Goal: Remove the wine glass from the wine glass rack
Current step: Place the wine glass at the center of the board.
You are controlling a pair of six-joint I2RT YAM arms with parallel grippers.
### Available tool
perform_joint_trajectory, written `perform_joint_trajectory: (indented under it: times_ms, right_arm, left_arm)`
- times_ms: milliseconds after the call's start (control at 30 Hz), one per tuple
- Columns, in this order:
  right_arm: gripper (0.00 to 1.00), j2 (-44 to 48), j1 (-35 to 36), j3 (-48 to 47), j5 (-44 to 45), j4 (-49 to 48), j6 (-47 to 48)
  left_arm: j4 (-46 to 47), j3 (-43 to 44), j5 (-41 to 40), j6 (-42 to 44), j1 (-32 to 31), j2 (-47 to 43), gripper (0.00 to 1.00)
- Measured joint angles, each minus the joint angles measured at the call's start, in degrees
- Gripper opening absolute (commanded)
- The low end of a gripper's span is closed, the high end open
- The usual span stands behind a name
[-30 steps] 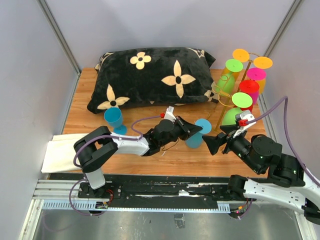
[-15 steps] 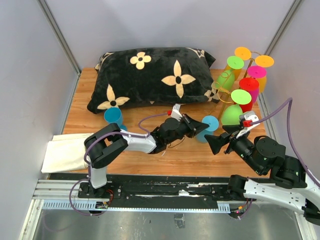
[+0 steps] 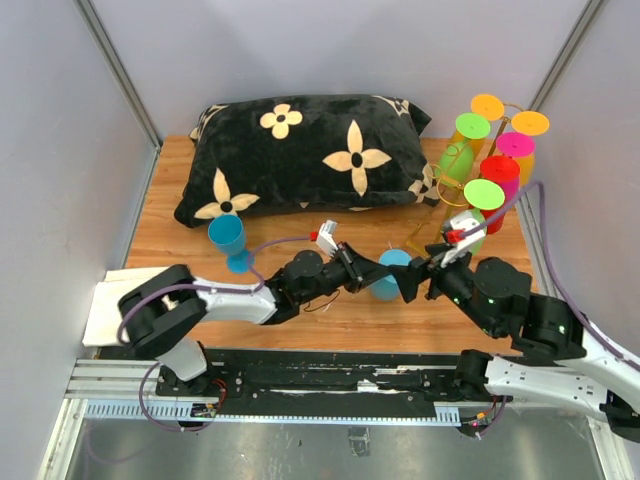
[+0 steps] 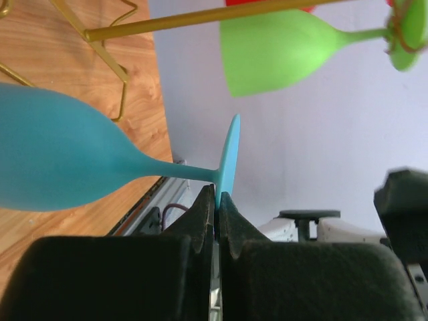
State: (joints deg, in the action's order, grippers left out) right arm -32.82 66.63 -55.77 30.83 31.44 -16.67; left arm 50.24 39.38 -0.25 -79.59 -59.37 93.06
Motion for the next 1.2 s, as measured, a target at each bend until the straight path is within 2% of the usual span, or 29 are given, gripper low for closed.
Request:
perform_joint_trajectory:
  times_ms: [167, 267, 367, 533, 633, 733, 900, 1033, 1200]
  right_arm:
    - [0.82, -10.3, -0.9, -5.5, -3.5, -0.9, 1.1]
    - [0.8, -16.8, -6.9, -10.5, -11.4, -2.0, 1.0]
    - [0.82, -22.5, -12.7, -13.2, -19.6, -4.6, 0.2]
    - [0.86, -28.0, -13.9, -13.3, -34.3, -8.4, 0.1]
    - [0.88, -29.3, -14.0, -11.4, -40.2, -12.1, -0.9]
    - [0.9, -28.7, -14.4, -7.2, -47.3, -17.4, -2.3]
    - [0.94, -28.4, -15.2, -3.9, -55.1, -22.0, -2.3]
    - [0.94, -27.4, -16.6, -0.7, -60.0, -24.9, -0.9]
    - [0.92, -23.2, -16.9, 5.9, -64.4, -28.8, 1.2]
  left_arm:
    - [-6.0, -5.9, -0.3, 7.0, -0.1, -13.8, 0.0]
    - [-14.5, -8.1, -2.1, 12.9, -0.1, -24.2, 0.0]
    - [-23.8, -10.8, -4.5, 18.0, -0.1, -36.1, 0.0]
    - [-40.1, -12.8, -8.0, 24.7, -0.1, -52.1, 0.01]
    - [-47.1, -12.7, -9.8, 28.9, -0.1, -59.6, 0.01]
    - [-53.1, -11.6, -12.0, 32.9, -0.1, -63.6, 0.01]
    - [-61.0, -7.1, -12.6, 40.2, -0.1, -63.6, 0.01]
    - [-63.3, -3.2, -11.1, 45.2, -0.1, -62.9, 0.01]
    - [-62.5, -1.5, -5.3, 49.9, -0.1, -62.8, 0.0]
